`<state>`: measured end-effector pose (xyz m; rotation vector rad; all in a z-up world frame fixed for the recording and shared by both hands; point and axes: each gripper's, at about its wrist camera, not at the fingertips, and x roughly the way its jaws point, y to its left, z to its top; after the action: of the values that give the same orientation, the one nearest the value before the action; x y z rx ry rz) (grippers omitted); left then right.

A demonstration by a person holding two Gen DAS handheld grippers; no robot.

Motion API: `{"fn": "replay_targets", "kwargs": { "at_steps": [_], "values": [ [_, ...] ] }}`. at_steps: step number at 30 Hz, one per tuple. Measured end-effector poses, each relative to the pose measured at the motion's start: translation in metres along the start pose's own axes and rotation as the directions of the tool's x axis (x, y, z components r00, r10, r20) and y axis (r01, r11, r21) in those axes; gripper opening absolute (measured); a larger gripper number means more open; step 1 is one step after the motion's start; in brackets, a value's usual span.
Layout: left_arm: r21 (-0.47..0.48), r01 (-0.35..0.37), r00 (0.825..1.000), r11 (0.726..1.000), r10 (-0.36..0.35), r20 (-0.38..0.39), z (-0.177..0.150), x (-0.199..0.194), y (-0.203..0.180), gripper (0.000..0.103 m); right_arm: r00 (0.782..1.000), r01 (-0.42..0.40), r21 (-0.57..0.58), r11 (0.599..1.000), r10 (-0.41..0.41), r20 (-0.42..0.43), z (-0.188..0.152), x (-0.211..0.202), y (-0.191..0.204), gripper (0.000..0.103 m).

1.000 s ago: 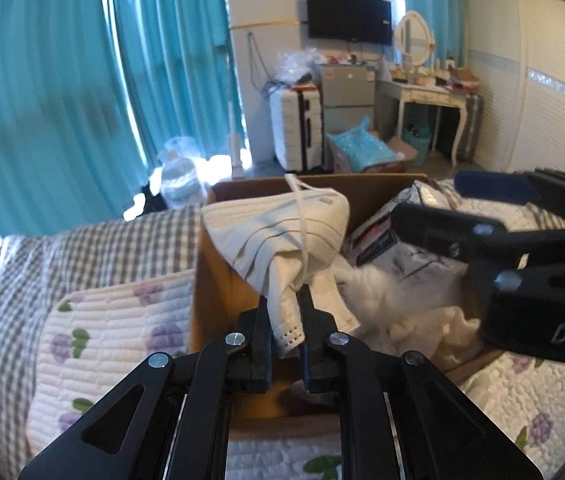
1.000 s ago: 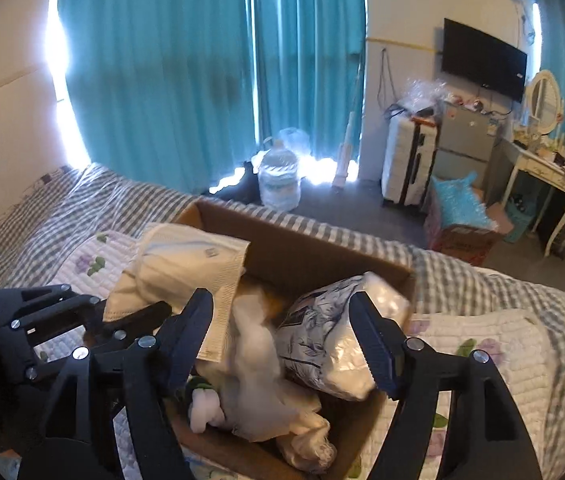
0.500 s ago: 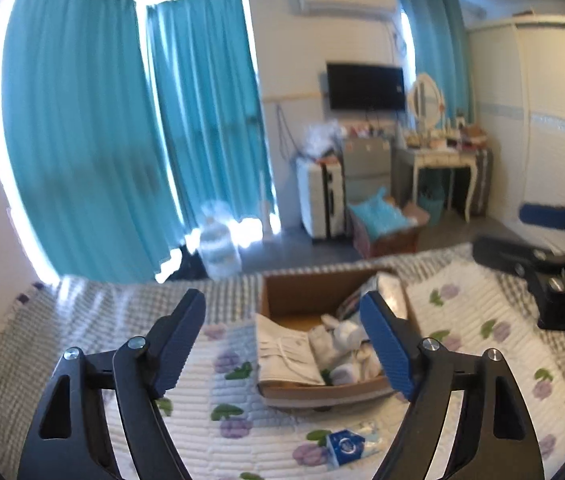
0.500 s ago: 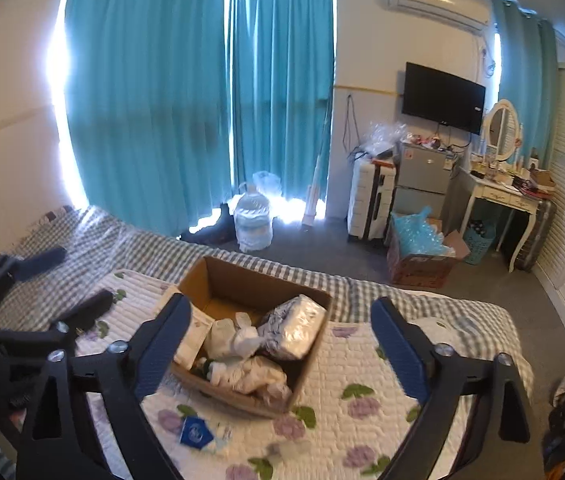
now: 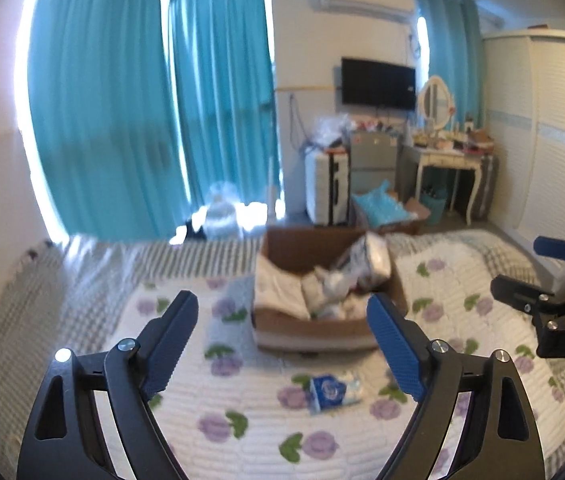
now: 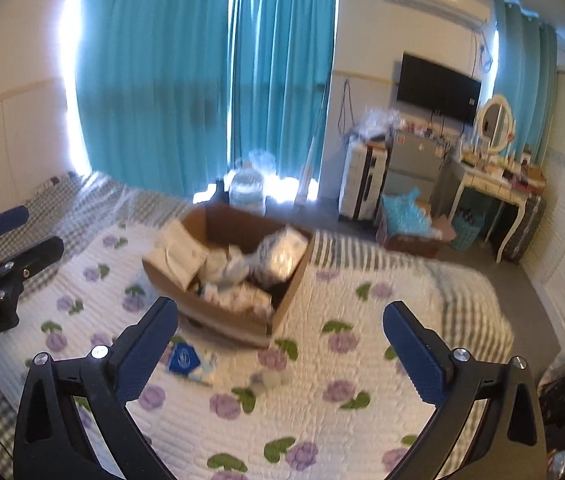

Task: Organize soft objects
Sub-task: 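Grasp the blue Vinda tissue pack with the left gripper while the right grasps a white sock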

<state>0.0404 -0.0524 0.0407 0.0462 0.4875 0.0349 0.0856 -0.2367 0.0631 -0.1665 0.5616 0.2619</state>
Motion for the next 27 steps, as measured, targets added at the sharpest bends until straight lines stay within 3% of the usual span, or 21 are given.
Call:
{"fn": "replay_targets", "kwargs": {
  "at_steps": [4,8,15,18,21,24,27],
  "values": [
    [0.005,-0.017,0.997,1.0,0.018,-0.078,-0.031,0.033,-0.014,0.088,0.995,-0.014,-0.003,1.0,0.013,-0.094,-0.033,0.044,0.001,0.103],
    [-0.051,-0.026,0.985,0.998,0.017,-0.174,-0.057,0.077,-0.022,0.088,0.983,-0.003,-0.037,0.999,-0.004,-0.181,-0.057,0.092,0.001,0.103],
    [-0.047,-0.049,0.96,0.998,0.034,-0.278,-0.092,0.136,-0.037,0.088,0.947,-0.007,-0.011,1.0,0.003,-0.322,-0.086,0.184,-0.013,0.103],
    [-0.044,-0.057,0.947,0.997,0.04,-0.32,-0.103,0.152,-0.039,0.088,0.924,-0.045,0.034,0.998,0.054,-0.379,-0.105,0.222,-0.016,0.102],
    [-0.063,-0.051,0.941,0.997,0.027,-0.339,-0.108,0.16,-0.038,0.088,0.892,-0.087,0.086,0.993,0.116,-0.436,-0.129,0.243,-0.017,0.092],
    [-0.071,-0.058,0.935,0.996,0.03,-0.352,-0.112,0.162,-0.037,0.088,0.874,-0.079,0.043,0.996,0.09,-0.477,-0.14,0.251,-0.013,0.085],
    [-0.08,-0.051,0.931,0.995,0.018,-0.366,-0.116,0.158,-0.036,0.088,0.878,-0.115,0.006,0.993,0.105,-0.468,-0.141,0.249,-0.006,0.06]
  ]
}}
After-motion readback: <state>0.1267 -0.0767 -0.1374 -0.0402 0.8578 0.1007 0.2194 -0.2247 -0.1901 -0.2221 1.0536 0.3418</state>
